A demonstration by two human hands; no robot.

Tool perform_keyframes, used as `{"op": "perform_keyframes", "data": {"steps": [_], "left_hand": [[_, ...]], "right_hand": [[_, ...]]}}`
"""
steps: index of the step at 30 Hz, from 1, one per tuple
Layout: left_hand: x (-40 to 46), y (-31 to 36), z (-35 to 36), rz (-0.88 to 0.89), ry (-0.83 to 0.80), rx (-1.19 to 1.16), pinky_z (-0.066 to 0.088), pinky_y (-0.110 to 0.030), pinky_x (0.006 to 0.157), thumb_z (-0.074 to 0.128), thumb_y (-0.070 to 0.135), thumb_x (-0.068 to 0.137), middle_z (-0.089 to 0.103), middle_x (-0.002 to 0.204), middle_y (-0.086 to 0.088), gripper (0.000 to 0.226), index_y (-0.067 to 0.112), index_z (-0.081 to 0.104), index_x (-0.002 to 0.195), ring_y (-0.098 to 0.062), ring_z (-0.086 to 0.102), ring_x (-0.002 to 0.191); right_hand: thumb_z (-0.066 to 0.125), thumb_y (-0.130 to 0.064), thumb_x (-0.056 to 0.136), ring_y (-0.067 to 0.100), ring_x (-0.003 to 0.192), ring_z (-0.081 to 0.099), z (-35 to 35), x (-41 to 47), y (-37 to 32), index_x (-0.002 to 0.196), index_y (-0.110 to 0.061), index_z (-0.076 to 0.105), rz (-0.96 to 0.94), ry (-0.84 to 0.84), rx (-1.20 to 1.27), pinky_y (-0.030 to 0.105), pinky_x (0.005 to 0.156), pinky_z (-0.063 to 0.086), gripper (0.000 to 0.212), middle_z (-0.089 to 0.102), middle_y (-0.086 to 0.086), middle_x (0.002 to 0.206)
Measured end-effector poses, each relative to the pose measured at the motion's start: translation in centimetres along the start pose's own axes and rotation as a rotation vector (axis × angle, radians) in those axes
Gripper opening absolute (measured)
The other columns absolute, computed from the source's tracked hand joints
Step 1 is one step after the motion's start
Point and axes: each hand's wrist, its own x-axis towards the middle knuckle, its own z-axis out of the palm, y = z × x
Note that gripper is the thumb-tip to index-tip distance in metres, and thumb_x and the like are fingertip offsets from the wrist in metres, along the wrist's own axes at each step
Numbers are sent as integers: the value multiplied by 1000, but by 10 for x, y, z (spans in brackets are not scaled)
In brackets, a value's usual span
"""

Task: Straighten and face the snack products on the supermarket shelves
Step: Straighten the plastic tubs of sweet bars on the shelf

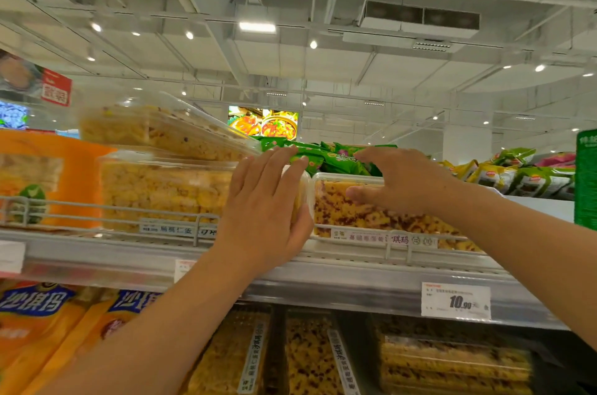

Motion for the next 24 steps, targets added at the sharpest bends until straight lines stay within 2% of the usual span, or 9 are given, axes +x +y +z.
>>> {"op": "perform_keyframes", "data": {"steps": [4,7,10,14,16,20,24], "left_hand": [[-19,-11,-6,60,90,-70,36,-43,95,62,22,77,57,121,-13,42,10,53,116,-32,53,110],[-46,-39,-15,73,78,-40,38,-43,92,58,23,80,59,113,-10,32,13,52,110,-29,55,103],[-66,-72,-27,38,34,-17,37,-40,89,56,24,82,60,107,-8,24,16,54,105,-27,55,97],[-82,-99,-40,20,4,-36,39,-43,86,50,22,82,60,101,-7,24,16,53,105,-27,51,90],[-85,-103,-42,16,-29,-54,44,-47,89,49,23,82,60,101,-6,25,16,53,106,-27,52,90],[-86,-104,-42,14,-48,-76,41,-44,88,53,26,79,60,102,-4,28,17,61,104,-26,54,88],[-86,-105,-41,37,-2,-126,36,-39,84,55,23,78,60,101,-4,29,17,55,107,-26,53,88]], "right_hand": [[49,-59,87,16,119,52,-14,14,-49,137,-28,45,-104,123,174,32,96,40,59,54,-5,136],[54,-51,88,14,117,51,-25,30,-90,136,-28,45,-166,159,237,29,92,39,54,54,-7,134],[65,-52,80,10,123,47,-36,49,-133,139,-32,41,-198,162,356,25,91,36,67,50,-12,137],[77,-63,63,11,137,30,-38,74,-186,148,-35,21,-267,123,393,32,108,31,106,27,-13,154],[80,-62,60,9,135,32,-34,81,-201,148,-38,19,-258,148,436,29,105,31,110,29,-15,153],[82,-50,66,6,119,49,-24,85,-212,136,-35,39,-199,252,456,21,86,36,83,53,-17,130],[83,-44,69,4,105,53,-25,78,-217,126,-28,49,-187,308,463,13,75,38,68,56,-20,112]]}}
